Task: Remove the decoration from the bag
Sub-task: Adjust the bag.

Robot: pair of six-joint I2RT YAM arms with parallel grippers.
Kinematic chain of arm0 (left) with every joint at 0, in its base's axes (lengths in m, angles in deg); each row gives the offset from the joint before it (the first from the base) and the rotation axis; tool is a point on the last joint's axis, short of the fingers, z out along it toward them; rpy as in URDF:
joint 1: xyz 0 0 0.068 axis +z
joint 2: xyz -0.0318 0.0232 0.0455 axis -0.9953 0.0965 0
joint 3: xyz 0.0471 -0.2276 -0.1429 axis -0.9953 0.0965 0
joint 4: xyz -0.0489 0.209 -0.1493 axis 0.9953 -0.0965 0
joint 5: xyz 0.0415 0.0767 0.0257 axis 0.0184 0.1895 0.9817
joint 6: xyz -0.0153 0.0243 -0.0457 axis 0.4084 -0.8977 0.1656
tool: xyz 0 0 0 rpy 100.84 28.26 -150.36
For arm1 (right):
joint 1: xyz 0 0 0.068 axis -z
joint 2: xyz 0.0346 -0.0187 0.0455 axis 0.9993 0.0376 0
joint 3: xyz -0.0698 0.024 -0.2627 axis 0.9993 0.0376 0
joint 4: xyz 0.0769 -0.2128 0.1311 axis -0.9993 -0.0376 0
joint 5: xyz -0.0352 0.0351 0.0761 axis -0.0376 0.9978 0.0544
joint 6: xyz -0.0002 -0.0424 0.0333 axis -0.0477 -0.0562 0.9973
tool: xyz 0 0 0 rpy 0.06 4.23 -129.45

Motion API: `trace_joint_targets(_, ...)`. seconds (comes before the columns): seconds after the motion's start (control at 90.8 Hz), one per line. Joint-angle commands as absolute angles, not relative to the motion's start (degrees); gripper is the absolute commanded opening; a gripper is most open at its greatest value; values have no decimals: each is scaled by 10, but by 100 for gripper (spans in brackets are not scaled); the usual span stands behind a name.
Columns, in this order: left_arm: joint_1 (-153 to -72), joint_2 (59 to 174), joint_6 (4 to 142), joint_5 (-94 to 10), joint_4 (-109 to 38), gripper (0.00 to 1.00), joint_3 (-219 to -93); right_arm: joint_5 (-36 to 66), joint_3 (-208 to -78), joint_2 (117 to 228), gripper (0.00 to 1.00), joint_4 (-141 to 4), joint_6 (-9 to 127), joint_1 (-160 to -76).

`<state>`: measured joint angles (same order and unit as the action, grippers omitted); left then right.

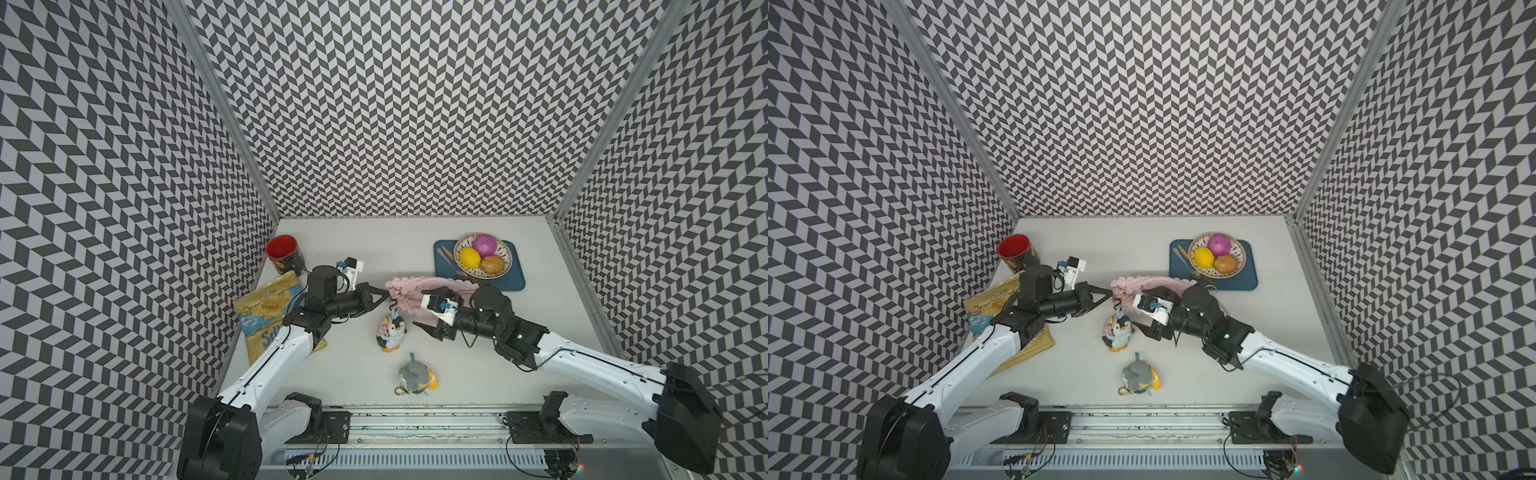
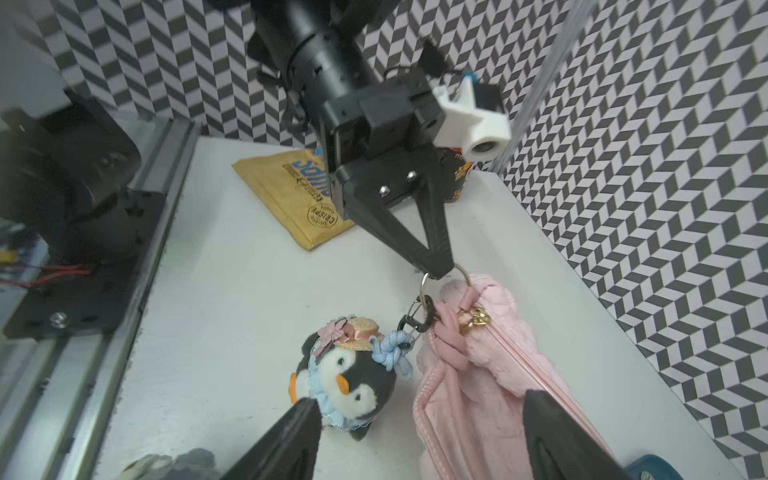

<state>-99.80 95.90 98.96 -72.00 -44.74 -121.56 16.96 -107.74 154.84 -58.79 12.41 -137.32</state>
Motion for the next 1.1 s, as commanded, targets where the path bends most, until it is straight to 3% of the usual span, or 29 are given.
trace_joint_targets(0.0, -993, 962, 973, -743, -435, 0, -1244, 136, -1114, 1593, 78, -551, 44, -1381)
trace_joint_targets(0.463, -993, 977, 957, -765, -449, 0, -1256, -3, -1151, 1702, 70, -482, -80, -1410)
trace_joint_targets(0.672, -993, 984, 950, -773, -452, 0, -1260, 1, -1145, 1706, 64, -448, -85, -1413)
trace_joint_targets(0.793, -993, 993, 946, -778, -452, 0, -1258, 19, -1145, 1707, 51, -440, -72, -1413)
trace_joint_targets(0.991, -993, 996, 941, -777, -452, 3, -1265, 18, -1142, 1715, 20, -444, -70, -1412)
trace_joint_targets(1.09, -993, 1001, 940, -776, -452, 5, -1272, 22, -1140, 1715, 14, -445, -67, -1411)
